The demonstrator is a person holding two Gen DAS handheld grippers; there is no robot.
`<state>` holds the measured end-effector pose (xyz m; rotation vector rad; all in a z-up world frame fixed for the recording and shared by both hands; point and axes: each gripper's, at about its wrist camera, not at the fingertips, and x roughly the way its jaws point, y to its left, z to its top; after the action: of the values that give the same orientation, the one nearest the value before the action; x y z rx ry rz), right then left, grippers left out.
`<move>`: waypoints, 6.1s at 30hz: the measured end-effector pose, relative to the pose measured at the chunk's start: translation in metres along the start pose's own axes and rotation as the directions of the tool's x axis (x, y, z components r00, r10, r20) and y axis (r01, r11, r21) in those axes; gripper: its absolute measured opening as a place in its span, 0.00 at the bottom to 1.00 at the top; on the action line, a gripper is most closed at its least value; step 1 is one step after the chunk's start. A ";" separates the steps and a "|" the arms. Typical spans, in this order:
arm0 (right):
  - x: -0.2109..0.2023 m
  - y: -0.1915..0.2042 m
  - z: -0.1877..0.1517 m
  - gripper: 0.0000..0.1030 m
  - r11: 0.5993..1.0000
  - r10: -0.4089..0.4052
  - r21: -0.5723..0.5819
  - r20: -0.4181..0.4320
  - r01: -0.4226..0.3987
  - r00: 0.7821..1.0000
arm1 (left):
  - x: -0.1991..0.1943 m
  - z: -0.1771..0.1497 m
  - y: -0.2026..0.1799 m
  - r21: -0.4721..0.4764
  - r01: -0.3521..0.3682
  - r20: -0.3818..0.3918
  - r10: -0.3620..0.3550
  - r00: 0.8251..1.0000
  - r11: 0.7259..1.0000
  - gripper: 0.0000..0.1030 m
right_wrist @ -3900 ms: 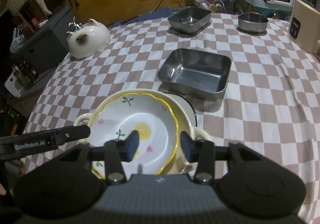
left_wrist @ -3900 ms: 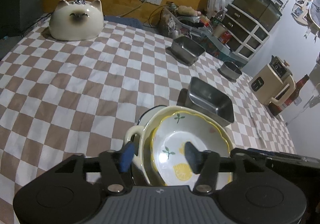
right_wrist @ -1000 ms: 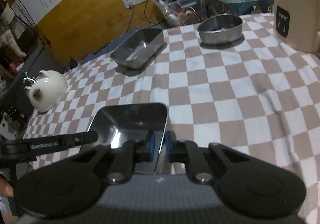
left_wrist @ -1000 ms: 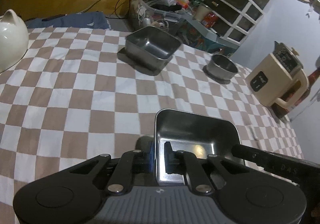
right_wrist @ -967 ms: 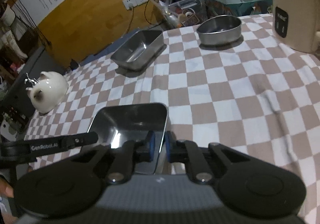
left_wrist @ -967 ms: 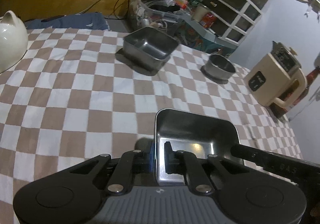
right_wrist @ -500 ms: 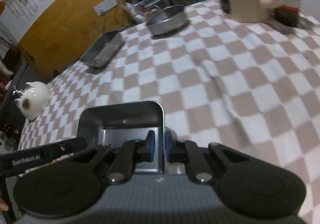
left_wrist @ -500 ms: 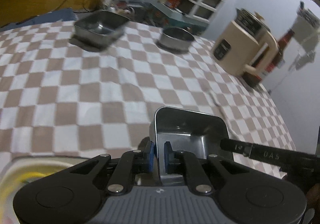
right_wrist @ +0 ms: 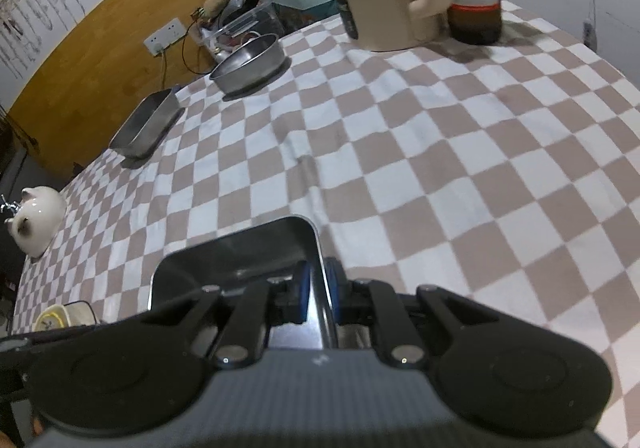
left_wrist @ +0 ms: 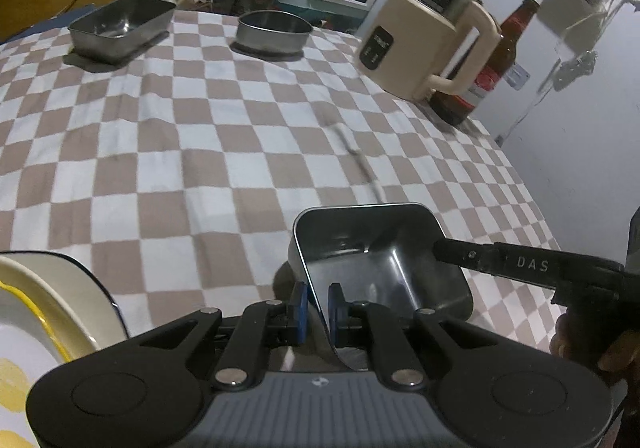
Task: Organize plates and bowls
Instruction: 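Lift the steel tin with both grippers and carry it beside the stacked dishes, then lower the steel tin onto the table and open both grippers, then close both grippers again on the steel square tin rim, then lift the steel tin with both grippers and carry it across the table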
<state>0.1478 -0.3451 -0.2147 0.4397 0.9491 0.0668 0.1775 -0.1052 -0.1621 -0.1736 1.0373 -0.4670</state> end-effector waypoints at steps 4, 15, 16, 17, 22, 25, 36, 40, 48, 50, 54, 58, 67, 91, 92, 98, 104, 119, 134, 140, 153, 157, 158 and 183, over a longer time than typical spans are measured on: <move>-0.004 -0.008 0.000 0.13 1.000 -0.005 0.000 0.007 0.005 1.000 | 0.003 -0.004 -0.010 0.009 0.004 -0.005 -0.004 1.000 1.000 0.11; -0.014 -0.023 -0.008 0.12 1.000 -0.007 0.001 -0.008 0.007 1.000 | 0.004 -0.013 -0.019 0.006 0.007 -0.012 -0.007 1.000 1.000 0.11; -0.014 -0.024 -0.010 0.12 1.000 -0.006 0.005 -0.015 0.007 1.000 | 0.004 -0.013 -0.018 0.004 0.007 -0.012 -0.007 1.000 1.000 0.11; -0.013 -0.024 -0.011 0.12 1.000 -0.006 0.007 -0.021 0.006 1.000 | 0.003 -0.014 -0.018 0.002 0.008 -0.012 -0.008 1.000 1.000 0.11; -0.012 -0.024 -0.016 0.12 1.000 0.000 0.007 -0.039 0.000 0.999 | 0.003 -0.017 -0.016 -0.014 0.000 -0.015 0.000 1.000 1.000 0.12; -0.014 -0.022 -0.018 0.12 1.000 -0.001 -0.003 -0.041 0.001 0.999 | 0.003 -0.018 -0.016 -0.020 -0.016 -0.022 0.016 1.000 1.000 0.14; -0.018 -0.022 -0.020 0.18 1.000 0.008 -0.012 -0.047 -0.008 0.999 | -0.005 -0.022 -0.015 -0.025 -0.021 -0.015 0.021 1.000 0.999 0.26; -0.024 -0.020 -0.021 0.42 1.000 0.003 -0.029 -0.029 -0.004 1.000 | -0.007 -0.024 -0.015 -0.024 -0.019 -0.011 0.019 1.000 1.000 0.34; -0.044 -0.014 -0.027 0.65 0.996 -0.011 -0.087 0.015 0.012 1.000 | -0.016 -0.029 -0.015 -0.026 -0.020 0.007 0.020 1.000 0.999 0.45; -0.048 -0.015 -0.028 0.71 0.995 -0.014 -0.098 0.024 0.016 1.000 | -0.019 -0.028 -0.016 -0.017 -0.019 0.014 0.019 1.000 1.000 0.48; -0.058 -0.016 -0.029 0.87 0.993 -0.015 -0.119 0.051 0.021 0.999 | -0.028 -0.027 -0.024 0.022 -0.033 0.042 0.032 0.999 0.999 0.74; -0.063 -0.016 -0.026 0.94 0.990 -0.021 -0.140 0.072 0.031 0.997 | -0.036 -0.023 -0.027 0.048 -0.045 0.067 0.042 0.997 0.998 0.84; -0.072 -0.019 -0.006 1.00 0.983 -0.039 -0.170 0.142 0.064 0.989 | -0.046 -0.002 -0.019 0.035 -0.091 0.115 0.086 0.990 0.995 1.00; -0.011 0.056 0.153 1.00 0.897 0.147 -0.440 0.240 -0.028 0.960 | -0.057 0.113 0.086 -0.317 -0.181 0.263 0.270 0.926 0.931 1.00; -0.004 0.065 0.162 1.00 0.880 0.169 -0.473 0.236 -0.039 0.957 | -0.056 0.117 0.093 -0.345 -0.177 0.265 0.277 0.924 0.922 1.00; 0.045 0.120 0.200 1.00 0.785 0.247 -0.615 0.201 -0.074 0.948 | -0.052 0.134 0.133 -0.543 -0.108 0.325 0.327 0.888 0.833 1.00; 0.109 0.172 0.229 0.99 0.745 0.303 -0.650 0.133 -0.147 0.944 | -0.037 0.158 0.164 -0.639 -0.095 0.315 0.372 0.873 0.763 1.00; 0.249 0.249 0.258 0.47 0.677 0.370 -0.648 -0.109 -0.348 0.923 | 0.018 0.173 0.217 -0.783 -0.016 0.282 0.378 0.882 0.621 0.50; 0.281 0.246 0.250 0.10 0.647 0.302 -0.664 -0.229 -0.376 0.925 | 0.029 0.186 0.216 -0.711 -0.098 0.242 0.373 0.896 0.697 0.22; 0.258 0.235 0.244 0.07 0.624 0.300 -0.673 -0.263 -0.397 0.917 | 0.010 0.187 0.200 -0.647 -0.132 0.260 0.380 0.888 0.751 0.21; 0.152 0.195 0.217 0.08 0.670 0.363 -0.628 -0.189 -0.397 0.912 | -0.040 0.160 0.130 -0.495 -0.130 0.302 0.311 0.901 0.859 0.18; 0.113 0.175 0.200 0.09 0.684 0.384 -0.611 -0.163 -0.399 0.909 | -0.053 0.145 0.106 -0.451 -0.126 0.308 0.286 0.907 0.884 0.18; 0.104 0.170 0.196 0.09 0.689 0.389 -0.606 -0.152 -0.397 0.909 | -0.055 0.141 0.099 -0.438 -0.125 0.307 0.278 0.910 0.890 0.18; -0.031 0.038 0.077 0.12 0.874 0.329 -0.391 0.038 -0.289 0.944 | -0.037 0.039 -0.003 -0.161 -0.060 0.145 0.083 0.986 0.985 0.18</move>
<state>0.1966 -0.3436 -0.1375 0.2259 0.7322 0.5099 0.1944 -0.0948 -0.1126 -0.3058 0.9275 -0.3021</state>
